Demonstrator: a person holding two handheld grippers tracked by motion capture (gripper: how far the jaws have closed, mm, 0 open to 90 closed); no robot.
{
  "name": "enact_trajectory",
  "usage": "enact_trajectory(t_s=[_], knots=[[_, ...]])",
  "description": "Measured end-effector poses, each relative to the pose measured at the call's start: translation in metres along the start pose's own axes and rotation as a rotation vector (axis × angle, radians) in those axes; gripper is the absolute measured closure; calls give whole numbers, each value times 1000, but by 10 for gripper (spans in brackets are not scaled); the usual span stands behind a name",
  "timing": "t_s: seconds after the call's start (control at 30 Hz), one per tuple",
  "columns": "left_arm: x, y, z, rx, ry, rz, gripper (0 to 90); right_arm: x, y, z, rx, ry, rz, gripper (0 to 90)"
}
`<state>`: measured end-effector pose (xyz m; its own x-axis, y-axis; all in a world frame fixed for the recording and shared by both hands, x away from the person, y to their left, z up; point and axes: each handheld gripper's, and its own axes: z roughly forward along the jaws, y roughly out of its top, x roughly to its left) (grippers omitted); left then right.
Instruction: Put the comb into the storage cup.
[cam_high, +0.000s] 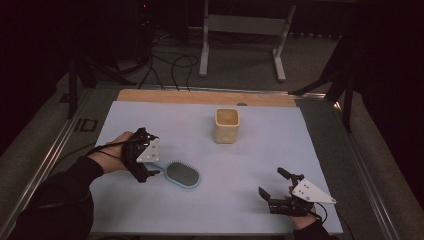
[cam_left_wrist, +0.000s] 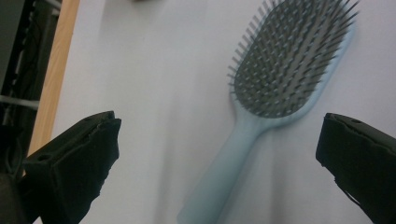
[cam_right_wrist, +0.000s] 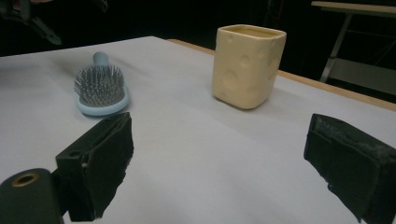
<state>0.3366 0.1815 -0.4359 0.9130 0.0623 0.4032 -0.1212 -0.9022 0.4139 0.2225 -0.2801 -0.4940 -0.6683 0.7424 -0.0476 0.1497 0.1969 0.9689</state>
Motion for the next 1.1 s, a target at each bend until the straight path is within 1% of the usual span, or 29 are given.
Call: enact_trajectory(t_s=[0.03, 0.07, 0.1, 0.13, 0.17, 0.2, 0.23, 0.3, 0.33, 0.37, 0.43, 0.47, 0.5, 0.57, 0.6, 0.63, 0.7, 0.73, 0.77, 0.8, 0.83, 0.87, 0.9, 0.97, 1.0, 1.03, 1.07, 1.1], knots=[[0, 0, 2, 12, 7, 10, 0, 0, 0, 0, 1, 1, 2, 81], [-1, 0, 5, 27, -26, 13, 0, -1, 0, 0, 0, 1, 2, 81], [-1, 0, 7, 30, -22, 26, 0, -1, -1, 0, 0, 0, 1, 81], [-2, 0, 9, 38, -26, 27, 0, -1, 0, 0, 1, -1, 0, 81], [-2, 1, 10, 47, -48, 31, 0, -1, 0, 0, 0, 0, 1, 81], [-2, 1, 11, 57, -40, 47, 0, -1, 0, 0, 0, -1, -3, 81], [-2, 2, 12, 65, -52, 47, 0, -1, 0, 0, 1, -1, 0, 81], [-1, 2, 14, 68, -53, 59, 0, -1, 0, 0, 1, 0, -1, 81], [-1, 2, 15, 71, -66, 58, 0, 0, 0, 0, 2, -1, 2, 81], [0, 2, 16, 75, -63, 64, 0, -1, -1, 0, 0, -1, 0, 81], [1, 3, 17, 82, -79, 66, 0, -1, -1, 1, 0, -1, 1, 81], [1, 3, 18, 92, -69, 75, 0, -1, -1, 1, 2, -1, 3, 81], [2, 4, 19, 101, -75, 75, 0, -1, -1, 1, 3, 0, 4, 81], [4, 4, 20, 104, -66, 87, 4, -1, -1, 1, 5, 1, 5, 81], [5, 5, 21, 105, -79, 85, 4, -1, -1, 1, 5, 2, 6, 81], [5, 5, 22, 104, -76, 89, 4, -1, -1, 1, 3, 2, 6, 81], [6, 5, 24, 105, -93, 88, 4, -1, -1, 1, 2, 1, 6, 81], [6, 6, 26, 112, -86, 99, 4, -1, -1, 1, 2, 2, 7, 81], [6, 6, 27, 119, -102, 104, 5, -1, -1, 1, 4, 1, 6, 81], [6, 6, 29, 126, -98, 123, 8, -1, -1, 1, 4, 2, 6, 81], [5, 7, 30, 134, -102, 127, 15, -1, -1, 1, 5, 3, 8, 81], [5, 7, 31, 132, -120, 124, 29, 0, -1, 1, 7, 2, 11, 81], [5, 8, 33, 133, -112, 133, 31, -1, -1, 1, 6, 4, 12, 81], [7, 9, 35, 134, -128, 133, 51, -1, -1, 1, 6, 5, 8, 81], [7, 9, 36, 134, -126, 143, 56, -1, -1, 1, 3, 5, 7, 81], [8, 10, 37, 136, -138, 142, 70, -1, -1, 1, 2, 6, 6, 81], [7, 10, 39, 143, -135, 156, 78, -1, -1, 1, 1, 6, 6, 81], [7, 10, 40, 145, -144, 168, 89, -1, -1, 1, 1, 6, 6, 81]])
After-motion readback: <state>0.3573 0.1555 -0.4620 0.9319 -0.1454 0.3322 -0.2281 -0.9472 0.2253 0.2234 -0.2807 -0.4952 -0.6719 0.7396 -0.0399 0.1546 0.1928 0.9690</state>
